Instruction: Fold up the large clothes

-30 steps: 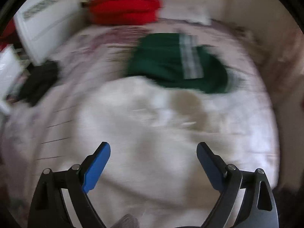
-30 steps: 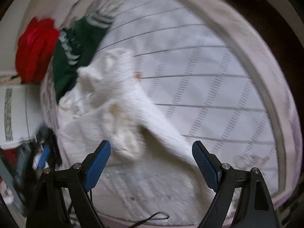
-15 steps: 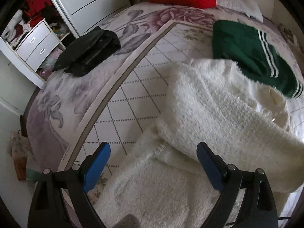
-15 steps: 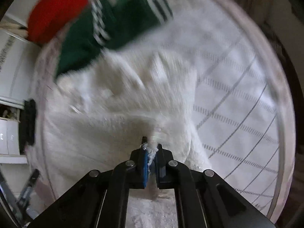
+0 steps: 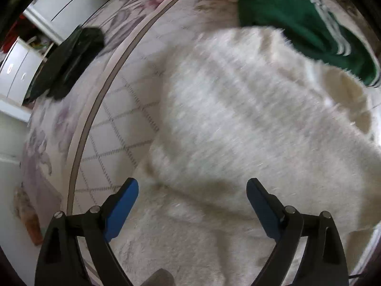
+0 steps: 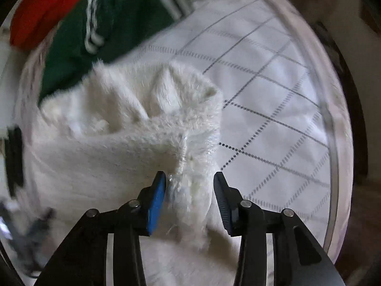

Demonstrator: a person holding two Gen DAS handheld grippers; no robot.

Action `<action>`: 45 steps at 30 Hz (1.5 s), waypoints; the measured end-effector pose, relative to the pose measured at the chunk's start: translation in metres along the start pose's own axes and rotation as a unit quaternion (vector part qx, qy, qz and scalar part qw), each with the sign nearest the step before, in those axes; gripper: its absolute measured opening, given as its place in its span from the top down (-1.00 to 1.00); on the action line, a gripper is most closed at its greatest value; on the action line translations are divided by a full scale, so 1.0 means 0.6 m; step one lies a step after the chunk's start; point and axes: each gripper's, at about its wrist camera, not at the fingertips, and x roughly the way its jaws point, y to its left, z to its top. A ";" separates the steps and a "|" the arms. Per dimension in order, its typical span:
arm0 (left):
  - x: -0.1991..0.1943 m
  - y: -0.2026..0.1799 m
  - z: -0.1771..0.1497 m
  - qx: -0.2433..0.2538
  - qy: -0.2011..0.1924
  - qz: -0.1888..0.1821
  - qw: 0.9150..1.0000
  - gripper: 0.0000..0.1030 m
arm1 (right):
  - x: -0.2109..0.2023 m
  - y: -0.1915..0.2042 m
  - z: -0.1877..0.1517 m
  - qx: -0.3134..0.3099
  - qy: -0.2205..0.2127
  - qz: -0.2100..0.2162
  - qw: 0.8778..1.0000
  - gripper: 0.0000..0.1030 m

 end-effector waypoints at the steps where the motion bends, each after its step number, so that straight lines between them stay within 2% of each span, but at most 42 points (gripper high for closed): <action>1: -0.014 -0.010 0.014 0.010 -0.008 -0.004 1.000 -0.80 | -0.018 0.014 0.004 0.004 -0.003 0.028 1.000 0.14; 2: -0.025 -0.021 0.031 0.018 -0.018 -0.007 1.000 -0.80 | -0.024 0.026 0.007 0.002 -0.001 0.047 0.999 0.14; 4: -0.035 -0.041 0.067 0.024 -0.032 -0.013 0.999 -0.80 | -0.013 0.072 0.031 -0.011 0.030 0.095 0.995 0.14; 6: -0.024 -0.059 0.108 0.028 -0.027 -0.024 0.999 -0.80 | 0.022 0.109 0.060 -0.015 0.052 0.111 0.992 0.14; 7: -0.011 -0.073 0.132 0.035 -0.025 -0.023 0.999 -0.80 | 0.049 0.126 0.074 -0.016 0.058 0.107 0.992 0.14; 10: 0.042 -0.111 0.187 0.070 -0.020 0.006 0.997 -0.80 | 0.148 0.170 0.120 -0.028 0.085 0.053 0.995 0.14; 11: 0.062 -0.120 0.199 0.083 -0.015 0.017 0.996 -0.80 | 0.184 0.179 0.132 -0.033 0.102 0.034 0.994 0.12; 14: 0.112 -0.137 0.219 0.114 -0.003 0.044 0.992 -0.80 | 0.250 0.195 0.141 -0.042 0.137 0.017 0.989 0.12; 16: 0.131 -0.140 0.222 0.120 -0.002 0.048 0.992 -0.80 | 0.245 0.201 0.138 -0.040 0.112 0.011 0.993 0.19; 17: 0.136 -0.141 0.221 0.122 -0.001 0.047 0.991 -0.80 | 0.240 0.204 0.135 -0.047 0.099 0.012 0.994 0.76; 19: 0.139 -0.141 0.218 0.125 -0.004 0.047 0.991 -0.80 | 0.230 0.207 0.131 -0.046 0.080 0.005 0.996 0.97; 21: 0.136 -0.141 0.219 0.128 -0.008 0.046 0.991 -0.80 | 0.217 0.206 0.127 -0.032 0.061 0.011 0.998 1.00; 25: 0.125 -0.143 0.228 0.123 -0.015 0.041 0.991 -0.80 | 0.138 0.223 0.150 -0.038 -0.029 0.032 0.998 1.00; 26: 0.123 -0.140 0.230 0.119 -0.017 0.040 0.992 -0.80 | 0.130 0.233 0.162 -0.044 -0.022 0.047 0.998 1.00; 28: 0.115 -0.133 0.235 0.107 -0.024 0.045 0.993 -0.80 | 0.141 0.237 0.178 -0.035 0.035 0.072 0.996 1.00; 30: 0.105 -0.123 0.237 0.092 -0.032 0.047 0.994 -0.80 | 0.150 0.234 0.178 -0.036 0.072 0.080 0.994 0.99; 31: 0.102 -0.122 0.236 0.088 -0.035 0.050 0.994 -0.80 | 0.153 0.228 0.171 -0.037 0.083 0.078 0.993 0.83; 32: 0.100 -0.121 0.234 0.085 -0.039 0.057 0.994 -0.80 | 0.155 0.220 0.160 -0.035 0.083 0.073 0.993 0.31; 33: 0.102 -0.122 0.232 0.084 -0.039 0.060 0.994 -0.80 | 0.152 0.210 0.159 -0.035 0.082 0.068 0.994 -0.05; 34: 0.105 -0.124 0.231 0.084 -0.037 0.061 0.994 -0.80 | 0.155 0.204 0.153 -0.037 0.083 0.057 0.994 -0.64; 35: 0.110 -0.126 0.230 0.086 -0.032 0.063 0.994 -0.80 | 0.164 0.202 0.146 -0.037 0.088 0.050 0.994 -0.74; 37: 0.121 -0.129 0.229 0.087 -0.027 0.066 0.994 -0.80 | 0.199 0.201 0.130 -0.032 0.119 0.053 0.991 -0.74; 38: 0.122 -0.130 0.227 0.087 -0.027 0.068 0.993 -0.80 | 0.224 0.207 0.120 -0.040 0.141 0.038 0.988 -0.74; 39: 0.123 -0.131 0.226 0.088 -0.029 0.071 0.993 -0.80 | 0.240 0.213 0.114 -0.049 0.149 0.019 0.987 -0.71; 42: 0.124 -0.131 0.223 0.092 -0.032 0.075 0.992 -0.80 | 0.246 0.240 0.086 -0.085 0.091 -0.060 0.990 -0.34; 43: 0.123 -0.131 0.222 0.093 -0.034 0.074 0.992 -0.80 | 0.234 0.251 0.082 -0.096 0.072 -0.067 0.991 0.37; 44: 0.121 -0.130 0.221 0.094 -0.037 0.074 0.992 -0.80 | 0.219 0.254 0.078 -0.087 0.057 -0.065 0.993 0.64; 45: 0.120 -0.131 0.220 0.096 -0.038 0.075 0.992 -0.80 | 0.209 0.249 0.075 -0.076 0.051 -0.056 0.994 0.65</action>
